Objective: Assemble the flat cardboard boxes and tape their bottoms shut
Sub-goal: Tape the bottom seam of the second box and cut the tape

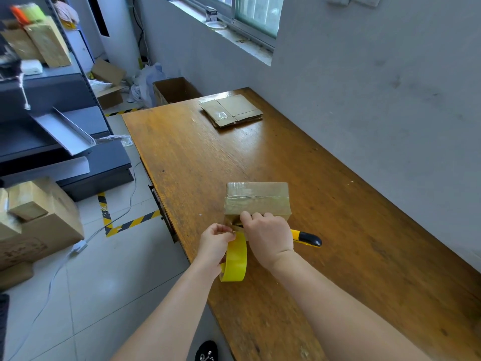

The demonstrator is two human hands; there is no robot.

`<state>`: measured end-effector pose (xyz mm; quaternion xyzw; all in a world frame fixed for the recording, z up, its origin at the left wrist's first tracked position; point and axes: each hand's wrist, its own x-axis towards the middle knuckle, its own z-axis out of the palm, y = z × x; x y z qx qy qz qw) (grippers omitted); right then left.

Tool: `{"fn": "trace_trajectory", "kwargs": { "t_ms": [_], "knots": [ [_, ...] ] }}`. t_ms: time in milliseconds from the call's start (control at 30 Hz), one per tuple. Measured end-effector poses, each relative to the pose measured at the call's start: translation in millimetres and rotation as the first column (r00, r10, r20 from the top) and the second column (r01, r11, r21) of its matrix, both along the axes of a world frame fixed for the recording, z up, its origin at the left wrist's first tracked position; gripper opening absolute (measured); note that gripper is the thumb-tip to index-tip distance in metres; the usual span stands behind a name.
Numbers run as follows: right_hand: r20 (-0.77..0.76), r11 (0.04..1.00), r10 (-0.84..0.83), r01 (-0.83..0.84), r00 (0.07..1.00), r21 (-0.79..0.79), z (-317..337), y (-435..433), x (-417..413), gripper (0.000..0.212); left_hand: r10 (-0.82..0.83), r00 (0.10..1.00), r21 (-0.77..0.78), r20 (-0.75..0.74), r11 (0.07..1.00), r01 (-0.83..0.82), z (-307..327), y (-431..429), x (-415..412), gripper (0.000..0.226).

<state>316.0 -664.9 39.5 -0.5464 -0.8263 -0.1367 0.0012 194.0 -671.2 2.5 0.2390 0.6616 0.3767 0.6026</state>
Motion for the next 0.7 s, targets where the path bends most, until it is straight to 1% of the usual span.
{"fn": "trace_trajectory", "kwargs": {
  "t_ms": [33,67,100,167,200,233,267,333,367,400,433,467,500,533,567,600,633,667,700],
  "knots": [
    [0.029,0.998,-0.001,0.003,1.000,-0.067,0,0,1,0.008,-0.015,1.000,-0.002,-0.010,1.000,0.015,0,0,0,0.009],
    [0.052,0.988,-0.030,0.037,0.998,-0.150,-2,-1,4,0.006,-0.029,0.999,-0.002,-0.013,1.000,0.029,0,0,0,0.009],
    [0.031,0.975,-0.071,0.076,0.997,-0.211,-5,-3,9,0.010,-0.040,0.999,-0.001,-0.013,0.999,0.040,0,-1,-1,0.009],
    [-0.036,0.933,-0.204,0.183,0.978,-0.310,-16,-9,21,0.006,-0.054,0.998,0.006,-0.015,0.999,0.054,-1,-1,-4,0.012],
    [-0.061,0.899,-0.282,0.241,0.958,-0.366,-24,-13,27,0.007,-0.061,0.998,0.009,-0.013,0.998,0.061,-2,-2,-6,0.013],
    [-0.087,0.858,-0.346,0.277,0.934,-0.432,-31,-17,34,0.013,-0.069,0.998,0.009,-0.013,0.998,0.069,-4,-1,-8,0.013],
    [-0.116,0.814,-0.386,0.279,0.915,-0.510,-41,-23,40,0.018,-0.075,0.997,0.009,-0.015,0.997,0.075,-4,-1,-8,0.013],
    [-0.150,0.730,-0.445,0.261,0.883,-0.631,-55,-34,49,0.020,-0.083,0.996,0.004,-0.022,0.997,0.083,-4,0,-9,0.013],
    [-0.130,0.697,-0.458,0.264,0.880,-0.666,-60,-39,52,0.020,-0.086,0.996,-0.001,-0.026,0.996,0.086,-5,0,-8,0.013],
    [-0.088,0.685,-0.461,0.291,0.883,-0.668,-65,-44,55,0.021,-0.088,0.996,-0.002,-0.028,0.996,0.088,-5,1,-8,0.013],
    [-0.054,0.697,-0.463,0.326,0.885,-0.639,-66,-46,57,0.024,-0.089,0.996,-0.001,-0.028,0.996,0.090,-5,1,-8,0.013],
    [-0.070,0.756,-0.449,0.337,0.891,-0.562,-65,-46,57,0.027,-0.088,0.996,0.002,-0.028,0.996,0.088,-5,1,-8,0.012],
    [-0.166,0.857,-0.399,0.303,0.902,-0.417,-62,-44,57,0.027,-0.085,0.996,0.005,-0.030,0.996,0.085,-6,1,-8,0.011],
    [-0.280,0.939,-0.307,0.241,0.910,-0.246,-57,-38,54,0.025,-0.080,0.996,0.008,-0.033,0.997,0.081,-7,1,-8,0.010],
    [-0.377,0.984,-0.180,0.173,0.909,-0.052,-50,-32,49,0.023,-0.074,0.997,0.013,-0.038,0.997,0.075,-8,1,-8,0.010],
    [-0.433,0.987,-0.047,0.109,0.900,0.118,-41,-24,41,0.023,-0.069,0.997,0.015,-0.043,0.997,0.070,-9,2,-8,0.011],
    [-0.453,0.974,0.048,0.059,0.890,0.219,-31,-16,31,0.024,-0.066,0.997,0.014,-0.049,0.998,0.067,-9,2,-8,0.014],
    [-0.447,0.966,0.093,0.028,0.890,0.256,-23,-8,20,0.028,-0.067,0.996,0.013,-0.054,0.998,0.068,-10,3,-8,0.015],
    [-0.420,0.969,0.101,0.006,0.902,0.246,-17,1,11,0.036,-0.071,0.996,0.010,-0.060,0.997,0.072,-10,3,-8,0.016]
  ]
}}
